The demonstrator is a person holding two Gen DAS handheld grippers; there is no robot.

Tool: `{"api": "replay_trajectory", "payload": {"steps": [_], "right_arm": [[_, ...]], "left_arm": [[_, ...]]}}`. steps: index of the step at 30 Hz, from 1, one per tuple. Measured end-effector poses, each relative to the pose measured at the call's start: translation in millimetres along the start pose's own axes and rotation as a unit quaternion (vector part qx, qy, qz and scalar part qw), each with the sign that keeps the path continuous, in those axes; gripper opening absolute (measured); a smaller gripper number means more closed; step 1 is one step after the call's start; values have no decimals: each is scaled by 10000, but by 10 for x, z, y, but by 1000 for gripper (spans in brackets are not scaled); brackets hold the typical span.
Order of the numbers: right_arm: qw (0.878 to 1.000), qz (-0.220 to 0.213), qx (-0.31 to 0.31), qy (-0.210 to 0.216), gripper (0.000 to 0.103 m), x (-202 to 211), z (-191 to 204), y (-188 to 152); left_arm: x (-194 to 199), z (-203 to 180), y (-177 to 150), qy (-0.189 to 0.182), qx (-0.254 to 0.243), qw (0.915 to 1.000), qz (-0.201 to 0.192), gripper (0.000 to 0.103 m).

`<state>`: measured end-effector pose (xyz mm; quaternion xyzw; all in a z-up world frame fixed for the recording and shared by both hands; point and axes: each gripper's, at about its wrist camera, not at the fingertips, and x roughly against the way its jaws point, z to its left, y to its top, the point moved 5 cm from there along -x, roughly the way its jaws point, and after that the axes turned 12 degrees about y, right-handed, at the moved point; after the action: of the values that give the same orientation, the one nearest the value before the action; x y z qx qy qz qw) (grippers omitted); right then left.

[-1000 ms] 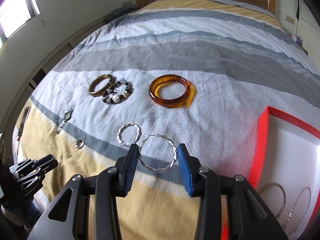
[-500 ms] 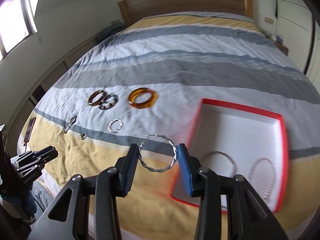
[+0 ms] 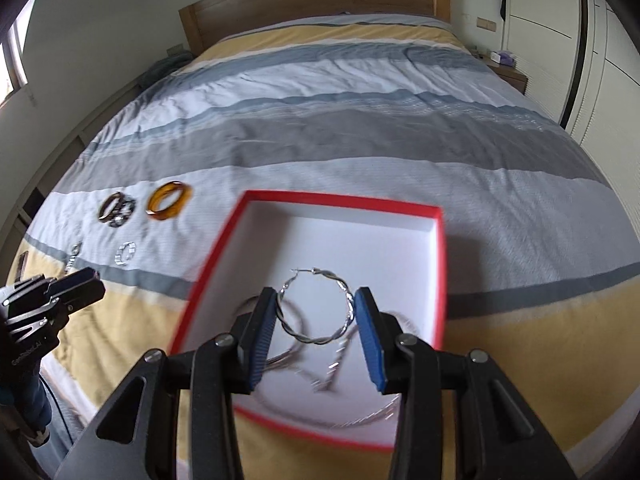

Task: Organize jewelry
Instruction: 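Carry the ring into the red box with the left tool while the right tool drops the hoop in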

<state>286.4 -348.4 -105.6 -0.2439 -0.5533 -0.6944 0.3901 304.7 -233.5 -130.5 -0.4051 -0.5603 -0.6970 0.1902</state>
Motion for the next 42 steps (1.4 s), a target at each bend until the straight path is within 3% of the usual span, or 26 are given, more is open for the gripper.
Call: {"api": "replay_trajectory", "payload": {"steps": [7, 17, 25, 42], "right_arm": [[9995, 291, 145, 12, 38, -418, -344, 143], [9961, 753, 447, 77, 38, -795, -544, 142], [9852, 1167, 1257, -24, 39, -955, -407, 53], [9815, 1386, 1324, -16, 41, -835, -396, 49]], "left_arm": [[-590, -456, 304, 21, -174, 9993, 344, 20], [-1101, -689, 248, 153, -343, 9957, 851, 20], [-1251, -762, 208, 323, -630, 9939, 842, 22], [-1225, -739, 212, 303, -639, 9942, 808, 26]]}}
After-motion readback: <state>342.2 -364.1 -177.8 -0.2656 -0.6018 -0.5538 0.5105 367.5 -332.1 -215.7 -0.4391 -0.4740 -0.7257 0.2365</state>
